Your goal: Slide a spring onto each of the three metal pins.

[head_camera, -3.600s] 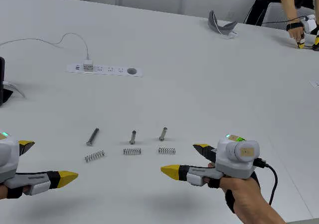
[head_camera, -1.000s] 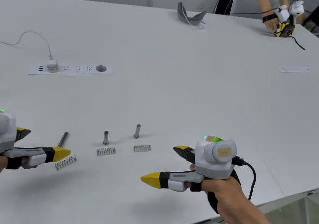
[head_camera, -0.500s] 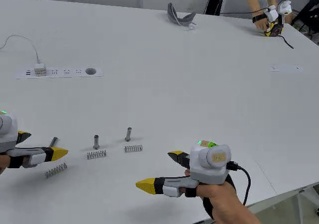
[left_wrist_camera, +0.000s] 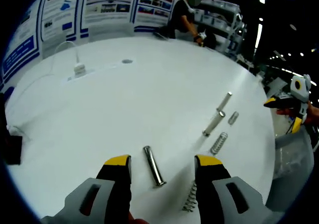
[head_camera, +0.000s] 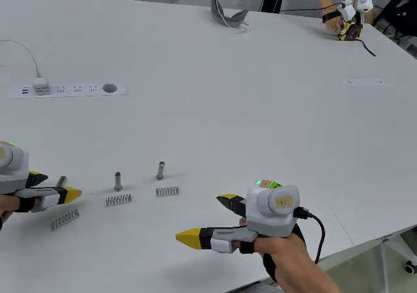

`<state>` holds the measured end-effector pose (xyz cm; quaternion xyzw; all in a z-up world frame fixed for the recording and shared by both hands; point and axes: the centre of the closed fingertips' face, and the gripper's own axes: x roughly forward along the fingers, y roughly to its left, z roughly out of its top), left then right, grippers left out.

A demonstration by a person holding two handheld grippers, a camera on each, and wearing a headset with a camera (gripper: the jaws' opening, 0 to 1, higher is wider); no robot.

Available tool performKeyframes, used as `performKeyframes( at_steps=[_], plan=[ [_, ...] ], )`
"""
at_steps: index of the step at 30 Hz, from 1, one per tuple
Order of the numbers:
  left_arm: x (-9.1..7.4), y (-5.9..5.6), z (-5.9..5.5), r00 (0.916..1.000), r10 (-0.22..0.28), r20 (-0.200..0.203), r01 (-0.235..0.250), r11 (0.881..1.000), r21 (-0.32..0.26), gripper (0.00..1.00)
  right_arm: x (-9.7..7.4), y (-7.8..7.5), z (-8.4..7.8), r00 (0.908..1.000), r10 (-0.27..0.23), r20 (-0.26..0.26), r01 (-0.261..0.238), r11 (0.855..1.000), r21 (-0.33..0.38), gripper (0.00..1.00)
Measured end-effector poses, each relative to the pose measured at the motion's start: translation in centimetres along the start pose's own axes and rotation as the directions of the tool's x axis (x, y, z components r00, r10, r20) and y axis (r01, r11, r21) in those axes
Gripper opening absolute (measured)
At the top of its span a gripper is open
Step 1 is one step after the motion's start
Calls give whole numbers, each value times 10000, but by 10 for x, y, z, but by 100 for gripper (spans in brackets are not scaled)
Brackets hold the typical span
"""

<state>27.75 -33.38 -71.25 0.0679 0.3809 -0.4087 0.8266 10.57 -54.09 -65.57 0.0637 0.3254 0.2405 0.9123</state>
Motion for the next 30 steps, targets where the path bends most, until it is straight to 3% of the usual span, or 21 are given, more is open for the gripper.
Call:
performKeyframes(
  at_steps=[8, 17, 22, 27, 28, 29, 30],
  plan=[
    [10, 10, -2, 9986, 510, -130, -511, 9987, -53, 34, 1, 0, -2, 9999, -18, -100, 18, 10000, 3, 86],
    [16, 12, 1, 9964, 843, -94, -841, 9963, 183, 15, 1, 0, -1, 9999, 8, -142, -9, 10000, -58, 86],
    [15, 9, 2, 9964, 765, -374, -725, 9924, 990, 10, 1, 0, 0, 9998, 7, -177, -8, 10000, -82, 86],
    [18, 5, 1, 9941, 736, -799, -543, 9738, 2209, 11, 2, 0, -2, 9998, 26, -215, -27, 10000, -51, 86],
    [21, 6, 6, 9954, 799, -536, -645, 9676, 2442, 13, 3, 0, -3, 9997, 43, -226, -44, 10000, -43, 86],
    [21, 3, 3, 9944, 770, -730, -577, 9698, 2370, 12, 3, 1, -3, 9997, 49, -239, -50, 10000, -48, 86],
    [23, 2, 4, 9948, 743, -693, -534, 9627, 2652, 10, 4, 2, -3, 9996, 61, -260, -62, 10000, -62, 86]
  ],
)
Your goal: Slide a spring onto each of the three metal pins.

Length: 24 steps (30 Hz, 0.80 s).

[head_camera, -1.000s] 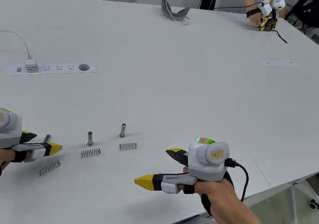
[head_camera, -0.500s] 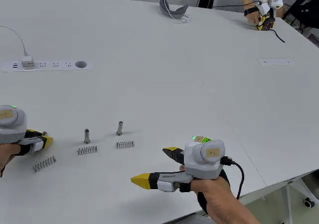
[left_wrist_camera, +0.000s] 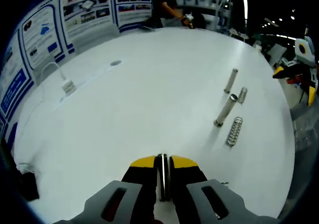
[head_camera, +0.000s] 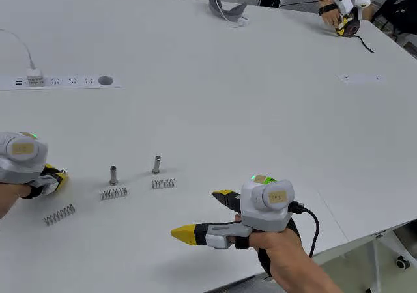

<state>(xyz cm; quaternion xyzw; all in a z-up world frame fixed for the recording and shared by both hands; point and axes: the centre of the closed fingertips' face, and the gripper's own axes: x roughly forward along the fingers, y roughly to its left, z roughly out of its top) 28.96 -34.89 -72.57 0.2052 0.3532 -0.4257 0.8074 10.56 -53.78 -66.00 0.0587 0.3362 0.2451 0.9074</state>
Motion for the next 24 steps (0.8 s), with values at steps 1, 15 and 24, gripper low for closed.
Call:
performKeyframes(
  at_steps=[1, 15, 24],
  plan=[
    [1, -2, 1, 10000, -18, 4, 18, 9997, 248, 9, 1, 1, 0, 10000, 25, -10, -25, 10000, -7, 86],
    [-9, 1, 6, 9998, 129, 161, -131, 9998, 154, 8, 2, 2, 1, 10000, 88, -5, -88, 10000, -2, 85],
    [-24, 5, 11, 9991, 162, 402, -170, 9997, 194, 8, 2, 3, 0, 9999, 158, -67, -159, 9998, -103, 85]
  ],
)
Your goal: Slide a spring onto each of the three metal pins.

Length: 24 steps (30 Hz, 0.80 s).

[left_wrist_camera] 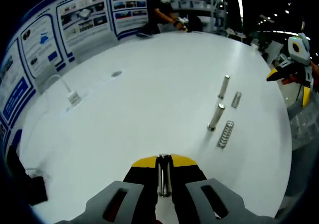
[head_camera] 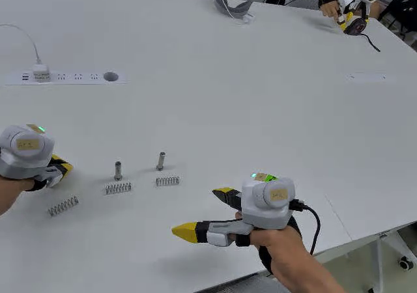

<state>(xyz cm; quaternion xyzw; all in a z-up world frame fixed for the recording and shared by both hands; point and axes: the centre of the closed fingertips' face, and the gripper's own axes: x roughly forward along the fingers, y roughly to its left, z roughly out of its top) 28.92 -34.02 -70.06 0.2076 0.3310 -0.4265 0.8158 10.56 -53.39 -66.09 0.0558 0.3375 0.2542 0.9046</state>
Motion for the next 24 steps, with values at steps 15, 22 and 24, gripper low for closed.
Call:
performKeyframes(
  at_steps=[15, 22, 24],
  plan=[
    [-24, 1, -5, 9993, 311, 209, -307, 9993, -202, 8, 3, 4, 0, 9999, 81, -107, -82, 9999, -79, 86],
    [-37, 3, -11, 9982, 501, 337, -482, 9974, -541, 8, 5, 6, 3, 9999, 136, -55, -136, 9999, -105, 86],
    [-40, 3, -13, 9980, 535, 346, -512, 9966, -641, 8, 6, 7, 3, 9998, 156, -77, -157, 9998, -139, 85]
  ],
)
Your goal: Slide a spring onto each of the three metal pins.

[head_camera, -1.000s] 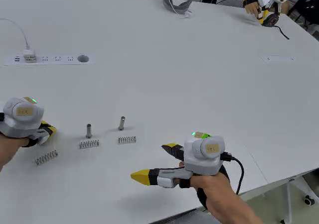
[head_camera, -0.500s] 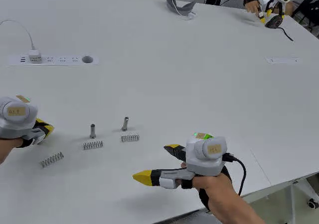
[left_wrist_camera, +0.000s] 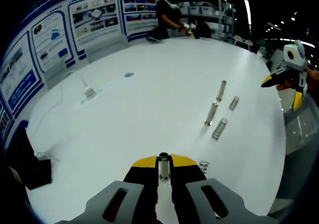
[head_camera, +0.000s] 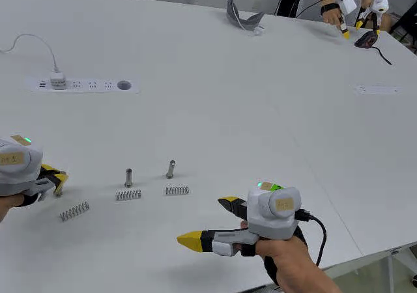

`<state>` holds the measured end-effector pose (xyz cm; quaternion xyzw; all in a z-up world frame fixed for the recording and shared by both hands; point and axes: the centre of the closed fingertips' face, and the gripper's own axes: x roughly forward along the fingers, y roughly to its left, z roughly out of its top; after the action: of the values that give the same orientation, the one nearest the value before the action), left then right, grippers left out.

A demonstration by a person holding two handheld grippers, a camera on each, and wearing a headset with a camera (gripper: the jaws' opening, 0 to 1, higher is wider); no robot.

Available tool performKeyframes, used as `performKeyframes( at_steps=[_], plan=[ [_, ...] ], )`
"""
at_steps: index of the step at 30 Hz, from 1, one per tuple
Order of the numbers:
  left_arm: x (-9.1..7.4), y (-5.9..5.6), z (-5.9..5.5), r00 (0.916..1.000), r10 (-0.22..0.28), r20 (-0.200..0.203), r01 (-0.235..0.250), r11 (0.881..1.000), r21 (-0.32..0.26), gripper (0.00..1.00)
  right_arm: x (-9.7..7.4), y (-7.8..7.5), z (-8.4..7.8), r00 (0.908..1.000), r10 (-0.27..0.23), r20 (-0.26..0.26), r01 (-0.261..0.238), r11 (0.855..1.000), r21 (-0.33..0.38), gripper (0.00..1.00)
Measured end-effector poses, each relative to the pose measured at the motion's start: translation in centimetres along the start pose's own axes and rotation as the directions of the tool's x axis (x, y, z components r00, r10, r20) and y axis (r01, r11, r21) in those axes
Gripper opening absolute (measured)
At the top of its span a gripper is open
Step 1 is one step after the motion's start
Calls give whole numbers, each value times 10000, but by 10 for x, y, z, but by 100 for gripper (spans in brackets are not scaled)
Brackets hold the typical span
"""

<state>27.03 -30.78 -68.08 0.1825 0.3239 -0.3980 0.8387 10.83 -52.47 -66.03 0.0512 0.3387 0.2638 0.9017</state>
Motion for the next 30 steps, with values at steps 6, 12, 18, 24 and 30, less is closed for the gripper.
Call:
performKeyframes(
  at_steps=[6, 12, 18, 24, 30],
  plan=[
    [-7, 2, -6, 9999, 104, 63, -102, 9996, -264, 8, 1, 2, 0, 10000, 61, 2, -61, 10000, -17, 85],
    [-10, 2, -8, 9996, 227, 170, -216, 9980, -599, 8, 2, 3, -1, 10000, 75, 17, -75, 10000, -25, 85],
    [-10, 3, -9, 9991, 290, 293, -264, 9958, -875, 8, 1, 3, -3, 10000, 44, 9, -44, 10000, 36, 85],
    [-10, 2, -9, 9992, 275, 297, -247, 9956, -904, 8, 1, 2, -3, 10000, 21, 26, -21, 10000, 67, 85],
    [-9, 3, -8, 9991, 225, 350, -187, 9943, -1048, 10, 0, 3, -3, 10000, 38, 17, -38, 10000, 51, 85]
  ],
)
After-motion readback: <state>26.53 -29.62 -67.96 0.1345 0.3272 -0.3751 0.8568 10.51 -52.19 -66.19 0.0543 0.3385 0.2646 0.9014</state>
